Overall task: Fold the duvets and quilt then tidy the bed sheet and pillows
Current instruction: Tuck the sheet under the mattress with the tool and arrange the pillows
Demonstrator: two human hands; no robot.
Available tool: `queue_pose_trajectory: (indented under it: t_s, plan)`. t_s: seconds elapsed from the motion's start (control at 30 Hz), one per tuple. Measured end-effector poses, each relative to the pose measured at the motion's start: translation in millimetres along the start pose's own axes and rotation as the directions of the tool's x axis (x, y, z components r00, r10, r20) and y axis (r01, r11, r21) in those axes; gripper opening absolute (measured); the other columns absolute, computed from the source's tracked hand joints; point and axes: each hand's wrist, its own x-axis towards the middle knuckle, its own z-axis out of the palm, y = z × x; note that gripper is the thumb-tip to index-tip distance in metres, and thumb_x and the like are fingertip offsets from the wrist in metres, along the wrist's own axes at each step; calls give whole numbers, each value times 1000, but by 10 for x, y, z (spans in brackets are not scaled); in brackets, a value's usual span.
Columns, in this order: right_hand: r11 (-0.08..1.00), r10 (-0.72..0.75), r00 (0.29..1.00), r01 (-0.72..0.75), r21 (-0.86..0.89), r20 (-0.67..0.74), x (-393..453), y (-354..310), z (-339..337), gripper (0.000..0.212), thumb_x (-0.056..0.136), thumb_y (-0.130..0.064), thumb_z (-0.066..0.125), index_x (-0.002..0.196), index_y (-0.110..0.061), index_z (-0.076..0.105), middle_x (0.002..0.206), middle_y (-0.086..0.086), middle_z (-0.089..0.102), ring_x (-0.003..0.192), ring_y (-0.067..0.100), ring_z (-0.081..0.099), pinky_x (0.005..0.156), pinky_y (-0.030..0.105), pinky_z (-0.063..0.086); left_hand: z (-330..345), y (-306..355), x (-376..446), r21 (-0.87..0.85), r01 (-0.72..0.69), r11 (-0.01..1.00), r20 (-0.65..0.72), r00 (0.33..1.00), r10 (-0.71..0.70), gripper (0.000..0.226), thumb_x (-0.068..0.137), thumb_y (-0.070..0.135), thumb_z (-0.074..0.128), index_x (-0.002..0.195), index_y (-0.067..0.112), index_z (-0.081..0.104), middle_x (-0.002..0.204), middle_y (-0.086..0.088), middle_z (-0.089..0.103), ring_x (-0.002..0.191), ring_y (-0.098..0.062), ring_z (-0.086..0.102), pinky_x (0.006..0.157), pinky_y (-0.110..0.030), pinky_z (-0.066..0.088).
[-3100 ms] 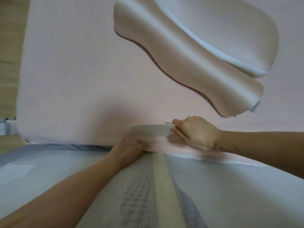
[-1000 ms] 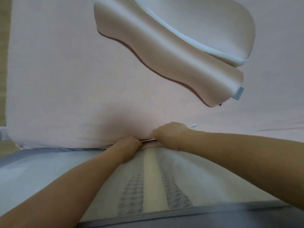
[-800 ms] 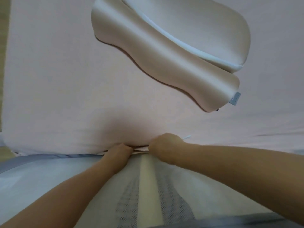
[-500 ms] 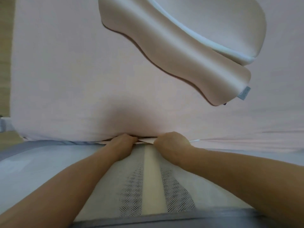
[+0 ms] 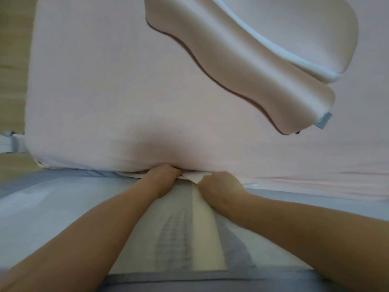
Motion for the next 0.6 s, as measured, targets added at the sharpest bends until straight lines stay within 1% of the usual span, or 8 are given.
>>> queue_pose_trajectory:
  t_s: [0.03, 0.13, 0.23, 0.33, 0.43, 0.5, 0.6]
  plan:
    - [1000, -5, 1000, 5, 3, 11, 9, 2, -13, 31, 94, 3, 37, 116, 1, 59, 117, 18, 63, 107, 34, 61, 81, 38, 47, 21, -12, 14, 1, -1, 1000, 10, 1000, 1, 36, 95, 10, 39, 124, 20, 58, 131, -7, 57, 118, -27, 55, 92, -35, 45]
    - [1000, 18, 1000, -18, -6, -17, 118, 89, -154, 33, 94, 3, 37, 119, -4, 58, 119, 13, 62, 109, 32, 60, 79, 36, 45, 28, -58, 92, 9, 21, 1000, 37, 999, -21, 42, 95, 9, 38, 132, 22, 53, 134, -8, 56, 119, -28, 55, 96, -39, 46]
    - [997, 55, 998, -53, 47, -30, 173, 173, -273, 37, 94, 1, 36, 123, -9, 56, 122, 11, 60, 111, 30, 59, 79, 33, 43, 2, -4, 34, 36, 16, 999, 61, 998, -18, 51, 93, 6, 36, 139, 24, 44, 137, -8, 52, 122, -28, 53, 100, -40, 43]
    - [995, 67, 998, -67, 74, 1, 4, 173, -218, 36, 96, -3, 36, 125, -10, 56, 121, 12, 60, 110, 31, 59, 84, 35, 45, 4, 4, -3, 75, 14, 997, 84, 996, -20, 50, 94, 5, 34, 142, 22, 39, 138, -11, 50, 123, -29, 51, 100, -41, 42]
    - [995, 96, 994, -97, 23, 46, -92, 190, -164, 33, 97, -3, 32, 121, -5, 55, 123, 15, 58, 113, 33, 57, 87, 39, 44, -132, -5, 64, 63, 17, 998, 100, 995, -24, 45, 95, 4, 36, 139, 14, 41, 138, -15, 49, 124, -32, 50, 101, -42, 43]
    - [993, 106, 992, -109, 38, 73, -17, 161, -104, 35, 98, -4, 31, 122, -4, 55, 125, 15, 57, 115, 33, 56, 88, 38, 45, -198, 54, 34, 104, 39, 994, 142, 988, -53, 44, 95, 4, 38, 138, 12, 46, 139, -14, 49, 124, -31, 50, 101, -38, 41]
    - [989, 100, 988, -111, 94, 114, 139, 84, -10, 37, 100, -7, 28, 126, -3, 54, 129, 16, 54, 118, 33, 54, 91, 39, 43, -145, 45, 41, 138, 48, 989, 167, 983, -72, 40, 96, 4, 37, 132, 9, 51, 139, -12, 49, 123, -30, 51, 99, -40, 44]
